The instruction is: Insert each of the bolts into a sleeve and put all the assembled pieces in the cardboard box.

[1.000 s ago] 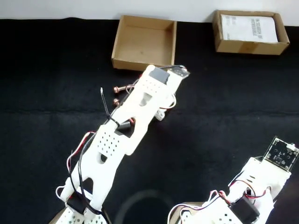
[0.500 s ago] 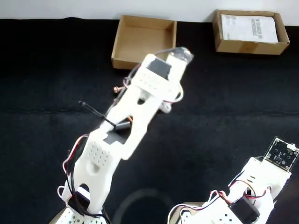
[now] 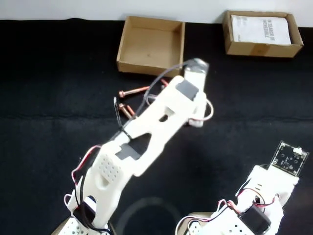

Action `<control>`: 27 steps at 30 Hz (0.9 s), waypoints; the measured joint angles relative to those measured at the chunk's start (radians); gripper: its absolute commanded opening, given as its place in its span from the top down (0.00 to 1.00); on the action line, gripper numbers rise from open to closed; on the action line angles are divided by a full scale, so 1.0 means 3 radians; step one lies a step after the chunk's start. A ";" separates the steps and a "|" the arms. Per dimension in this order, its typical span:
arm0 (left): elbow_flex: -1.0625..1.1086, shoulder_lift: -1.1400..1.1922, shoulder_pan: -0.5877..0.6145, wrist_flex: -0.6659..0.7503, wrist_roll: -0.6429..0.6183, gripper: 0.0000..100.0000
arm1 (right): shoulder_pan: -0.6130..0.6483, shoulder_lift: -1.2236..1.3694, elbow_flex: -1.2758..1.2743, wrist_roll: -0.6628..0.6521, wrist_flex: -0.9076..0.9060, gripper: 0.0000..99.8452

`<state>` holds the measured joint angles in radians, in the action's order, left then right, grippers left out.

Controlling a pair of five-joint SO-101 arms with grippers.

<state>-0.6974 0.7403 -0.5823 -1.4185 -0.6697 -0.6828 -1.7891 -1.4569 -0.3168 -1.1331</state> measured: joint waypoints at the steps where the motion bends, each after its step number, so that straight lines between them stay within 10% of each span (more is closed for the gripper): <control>1: 0.0000 0.0000 0.0056 0.0020 -0.0179 0.99 | 0.0020 0.0000 0.0000 0.0000 -0.0051 0.99; 15: 0.0092 0.0000 0.0532 0.0072 -0.2199 0.99 | 0.0471 0.0000 0.0000 0.0000 -0.0327 0.99; 27: 0.0020 0.0363 0.0537 0.0113 -0.2337 0.77 | 0.0644 0.0000 0.0000 -0.0133 -0.0338 0.99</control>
<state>-0.6912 0.8493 -0.4212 -1.3848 -1.3709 -0.4895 -1.7891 -1.4569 -0.3567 -1.2344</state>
